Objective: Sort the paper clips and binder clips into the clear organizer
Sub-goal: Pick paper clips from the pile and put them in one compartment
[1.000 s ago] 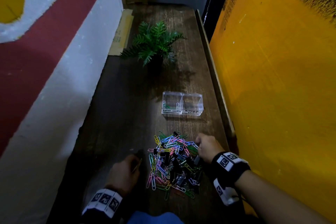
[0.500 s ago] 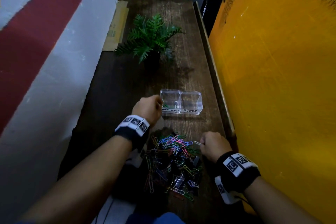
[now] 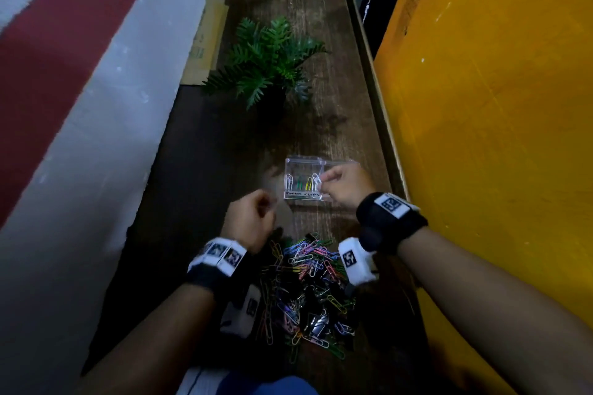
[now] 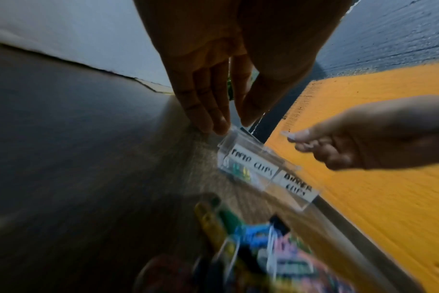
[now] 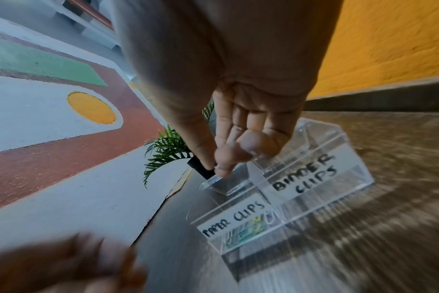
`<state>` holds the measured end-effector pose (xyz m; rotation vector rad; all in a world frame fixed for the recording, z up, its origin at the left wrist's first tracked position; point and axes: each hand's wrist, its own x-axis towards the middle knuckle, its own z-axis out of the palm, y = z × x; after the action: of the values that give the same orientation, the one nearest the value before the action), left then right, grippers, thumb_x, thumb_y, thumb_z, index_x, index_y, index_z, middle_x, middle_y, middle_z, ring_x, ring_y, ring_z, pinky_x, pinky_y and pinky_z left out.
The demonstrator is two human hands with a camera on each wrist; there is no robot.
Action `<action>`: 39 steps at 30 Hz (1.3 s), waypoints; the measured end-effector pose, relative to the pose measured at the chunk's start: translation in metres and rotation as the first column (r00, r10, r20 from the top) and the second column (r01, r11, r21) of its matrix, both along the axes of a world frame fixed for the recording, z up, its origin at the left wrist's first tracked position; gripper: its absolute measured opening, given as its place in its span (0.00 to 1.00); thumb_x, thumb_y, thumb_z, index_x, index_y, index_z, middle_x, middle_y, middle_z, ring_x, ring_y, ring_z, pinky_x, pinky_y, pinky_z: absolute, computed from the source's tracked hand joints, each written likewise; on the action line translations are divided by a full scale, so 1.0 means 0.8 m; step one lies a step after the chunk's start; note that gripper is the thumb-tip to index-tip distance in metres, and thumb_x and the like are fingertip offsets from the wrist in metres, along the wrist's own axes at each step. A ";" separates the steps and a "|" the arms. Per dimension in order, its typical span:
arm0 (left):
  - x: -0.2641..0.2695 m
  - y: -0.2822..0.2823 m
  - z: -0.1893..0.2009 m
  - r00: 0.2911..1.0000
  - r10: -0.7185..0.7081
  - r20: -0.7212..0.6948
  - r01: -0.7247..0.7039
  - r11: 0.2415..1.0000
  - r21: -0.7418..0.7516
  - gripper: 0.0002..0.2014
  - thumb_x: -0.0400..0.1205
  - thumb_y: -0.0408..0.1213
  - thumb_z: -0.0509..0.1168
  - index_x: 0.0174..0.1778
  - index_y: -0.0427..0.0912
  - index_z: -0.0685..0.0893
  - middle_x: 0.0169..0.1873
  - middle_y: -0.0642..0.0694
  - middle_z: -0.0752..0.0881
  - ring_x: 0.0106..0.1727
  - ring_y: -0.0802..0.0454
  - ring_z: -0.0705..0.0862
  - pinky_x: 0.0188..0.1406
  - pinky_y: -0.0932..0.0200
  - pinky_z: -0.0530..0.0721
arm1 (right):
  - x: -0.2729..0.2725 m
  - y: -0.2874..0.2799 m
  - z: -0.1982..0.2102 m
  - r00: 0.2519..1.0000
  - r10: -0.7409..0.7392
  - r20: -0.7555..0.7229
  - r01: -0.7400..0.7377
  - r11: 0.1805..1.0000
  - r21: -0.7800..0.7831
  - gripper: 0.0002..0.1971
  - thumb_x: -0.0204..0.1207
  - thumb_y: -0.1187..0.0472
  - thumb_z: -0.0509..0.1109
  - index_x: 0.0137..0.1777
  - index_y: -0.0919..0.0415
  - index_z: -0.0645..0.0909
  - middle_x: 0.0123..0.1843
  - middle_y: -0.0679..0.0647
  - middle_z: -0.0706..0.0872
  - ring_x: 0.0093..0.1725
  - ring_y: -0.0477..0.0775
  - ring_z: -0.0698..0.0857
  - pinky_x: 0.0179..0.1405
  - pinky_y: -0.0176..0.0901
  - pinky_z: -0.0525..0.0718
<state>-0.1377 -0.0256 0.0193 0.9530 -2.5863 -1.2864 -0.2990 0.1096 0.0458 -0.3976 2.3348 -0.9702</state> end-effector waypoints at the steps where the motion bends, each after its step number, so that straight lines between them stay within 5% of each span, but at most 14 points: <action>1: 0.020 0.004 -0.004 1.000 0.001 0.015 -0.001 1.000 0.011 0.08 0.74 0.32 0.70 0.45 0.50 0.86 0.39 0.54 0.89 0.41 0.58 0.86 0.47 0.63 0.84 | -0.004 -0.008 -0.001 1.000 -0.008 0.014 0.008 1.000 -0.019 0.05 0.68 0.65 0.77 0.36 0.56 0.85 0.41 0.55 0.90 0.36 0.52 0.87 0.48 0.54 0.88; 3: 0.058 0.014 -0.018 0.997 -0.016 0.070 0.016 1.000 -0.002 0.08 0.74 0.33 0.71 0.45 0.49 0.87 0.40 0.53 0.89 0.42 0.57 0.87 0.46 0.66 0.81 | -0.011 -0.017 -0.005 0.999 -0.016 0.031 0.017 0.999 -0.036 0.08 0.69 0.67 0.76 0.36 0.54 0.82 0.44 0.60 0.91 0.32 0.52 0.86 0.46 0.53 0.89; 6: 0.106 0.032 -0.037 0.988 -0.065 0.141 0.066 0.998 -0.005 0.07 0.73 0.37 0.71 0.46 0.50 0.87 0.43 0.52 0.90 0.45 0.54 0.87 0.46 0.66 0.79 | -0.009 -0.009 -0.013 0.999 -0.012 -0.037 0.011 0.999 -0.042 0.09 0.71 0.65 0.75 0.38 0.49 0.82 0.47 0.54 0.90 0.44 0.54 0.88 0.52 0.54 0.87; 11: 0.161 0.068 -0.060 0.966 -0.196 0.167 0.204 0.978 -0.034 0.14 0.70 0.56 0.63 0.46 0.54 0.84 0.43 0.55 0.87 0.44 0.54 0.86 0.44 0.59 0.83 | 0.043 0.065 -0.013 0.986 0.092 -0.137 -0.087 0.995 0.044 0.07 0.75 0.64 0.72 0.51 0.55 0.86 0.47 0.46 0.87 0.47 0.44 0.84 0.50 0.36 0.79; 16: 0.169 0.086 -0.058 0.951 -0.216 0.220 0.230 0.972 -0.042 0.09 0.75 0.48 0.70 0.48 0.50 0.85 0.44 0.55 0.86 0.47 0.54 0.86 0.43 0.67 0.74 | 0.112 0.148 -0.030 0.966 0.217 -0.140 -0.197 0.970 0.143 0.06 0.74 0.62 0.73 0.45 0.47 0.85 0.39 0.40 0.86 0.39 0.35 0.83 0.41 0.29 0.77; 19: 0.166 0.085 -0.060 0.941 -0.220 0.258 0.239 0.970 -0.046 0.08 0.77 0.48 0.68 0.49 0.50 0.85 0.46 0.55 0.87 0.48 0.55 0.85 0.42 0.68 0.73 | 0.155 0.177 -0.037 0.931 0.314 -0.185 -0.275 0.939 0.209 0.02 0.73 0.55 0.73 0.45 0.47 0.85 0.40 0.38 0.85 0.41 0.36 0.83 0.41 0.27 0.78; 25: 0.167 0.083 -0.057 0.921 -0.210 0.327 0.239 0.970 -0.053 0.06 0.77 0.48 0.67 0.46 0.52 0.82 0.45 0.53 0.87 0.47 0.52 0.85 0.42 0.62 0.75 | 0.224 0.197 -0.050 0.829 0.537 -0.156 -0.474 0.822 0.314 0.10 0.78 0.45 0.64 0.53 0.48 0.81 0.49 0.41 0.82 0.47 0.39 0.79 0.44 0.28 0.73; 28: 0.172 0.085 -0.055 0.918 -0.203 0.340 0.235 0.971 -0.055 0.02 0.78 0.45 0.65 0.41 0.55 0.78 0.43 0.55 0.80 0.45 0.53 0.83 0.40 0.62 0.72 | 0.241 0.195 -0.058 0.819 0.549 -0.166 -0.472 0.809 0.350 0.15 0.80 0.47 0.62 0.62 0.50 0.78 0.58 0.44 0.81 0.55 0.44 0.79 0.54 0.35 0.77; 31: 0.178 0.087 -0.051 0.922 -0.195 0.336 0.221 0.975 -0.040 0.05 0.80 0.45 0.63 0.40 0.58 0.73 0.37 0.57 0.77 0.38 0.57 0.79 0.38 0.65 0.70 | 0.250 0.192 -0.063 0.815 0.547 -0.190 -0.453 0.807 0.379 0.13 0.80 0.51 0.63 0.61 0.53 0.79 0.57 0.47 0.80 0.54 0.46 0.79 0.52 0.37 0.76; 39: 0.203 0.086 -0.048 0.973 -0.075 0.217 0.085 0.996 -0.040 0.07 0.77 0.38 0.67 0.48 0.53 0.79 0.37 0.49 0.89 0.40 0.45 0.88 0.39 0.56 0.83 | 0.252 0.196 -0.055 0.817 0.543 -0.195 -0.441 0.806 0.396 0.09 0.82 0.55 0.61 0.57 0.56 0.78 0.55 0.50 0.79 0.47 0.45 0.73 0.45 0.34 0.68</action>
<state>0.0243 0.0432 -0.0187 1.0439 -2.8325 -1.1919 -0.0975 0.2660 0.0021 -1.0169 2.4011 -0.2589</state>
